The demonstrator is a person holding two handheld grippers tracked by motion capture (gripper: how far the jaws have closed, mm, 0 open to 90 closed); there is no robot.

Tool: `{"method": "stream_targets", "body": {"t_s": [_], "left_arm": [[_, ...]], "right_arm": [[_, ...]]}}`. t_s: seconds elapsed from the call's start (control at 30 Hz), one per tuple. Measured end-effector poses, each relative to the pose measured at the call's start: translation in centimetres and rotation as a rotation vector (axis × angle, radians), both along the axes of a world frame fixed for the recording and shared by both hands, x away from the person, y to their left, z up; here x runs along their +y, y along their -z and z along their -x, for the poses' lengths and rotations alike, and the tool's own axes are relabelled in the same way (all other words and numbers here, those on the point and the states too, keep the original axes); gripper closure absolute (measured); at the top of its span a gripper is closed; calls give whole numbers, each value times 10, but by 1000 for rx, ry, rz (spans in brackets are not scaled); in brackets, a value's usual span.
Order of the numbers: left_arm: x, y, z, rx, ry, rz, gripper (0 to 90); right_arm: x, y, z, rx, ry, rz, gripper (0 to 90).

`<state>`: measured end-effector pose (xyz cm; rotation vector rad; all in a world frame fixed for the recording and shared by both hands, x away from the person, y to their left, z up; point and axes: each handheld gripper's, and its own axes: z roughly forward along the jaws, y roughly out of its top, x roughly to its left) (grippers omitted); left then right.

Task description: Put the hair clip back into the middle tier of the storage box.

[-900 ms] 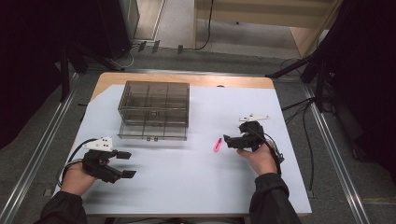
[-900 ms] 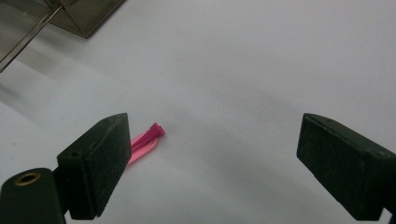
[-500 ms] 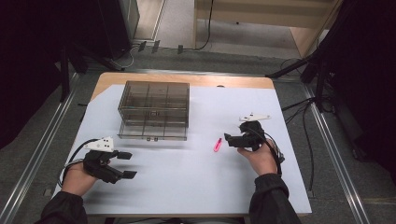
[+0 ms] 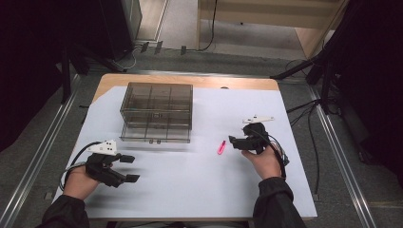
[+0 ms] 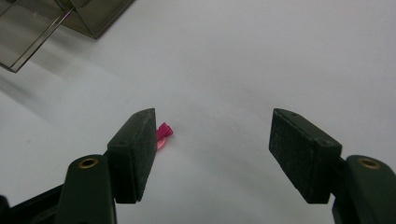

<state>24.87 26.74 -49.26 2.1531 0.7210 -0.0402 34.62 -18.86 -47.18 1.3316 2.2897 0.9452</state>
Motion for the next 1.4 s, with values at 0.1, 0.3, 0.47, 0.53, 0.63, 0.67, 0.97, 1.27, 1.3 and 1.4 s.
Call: {"method": "stream_targets", "body": {"t_s": [0.1, 0.3, 0.47, 0.53, 0.63, 0.67, 0.97, 1.27, 1.3, 1.4], "left_arm": [[1, 0, 0, 0, 0, -1, 225], [0, 0, 0, 1, 1, 1, 225], [0, 0, 1, 1, 2, 1, 225], [0, 0, 1, 1, 1, 1, 225], [0, 0, 1, 1, 3, 0, 225], [0, 0, 1, 1, 3, 0, 225], [-1, 0, 1, 2, 1, -4, 225], [-1, 0, 0, 3, 3, -5, 225], [-1, 0, 0, 3, 3, -3, 225], [-1, 0, 1, 2, 1, -4, 225]], "right_arm": [[0, 0, -1, 9, -2, -4, 340], [2, 1, -1, 31, -8, -13, 343], [2, 2, -2, 48, 1, -17, 353], [1, 2, -2, 53, 5, -19, 364], [1, 2, -2, 57, 8, -20, 371], [1, 1, -2, 62, 9, -18, 371], [2, 0, -1, 67, 7, -16, 394], [8, -6, 1, 87, 20, 0, 445], [9, -7, 1, 96, 25, 1, 451], [12, -11, 2, 114, 34, 11, 478]]}}
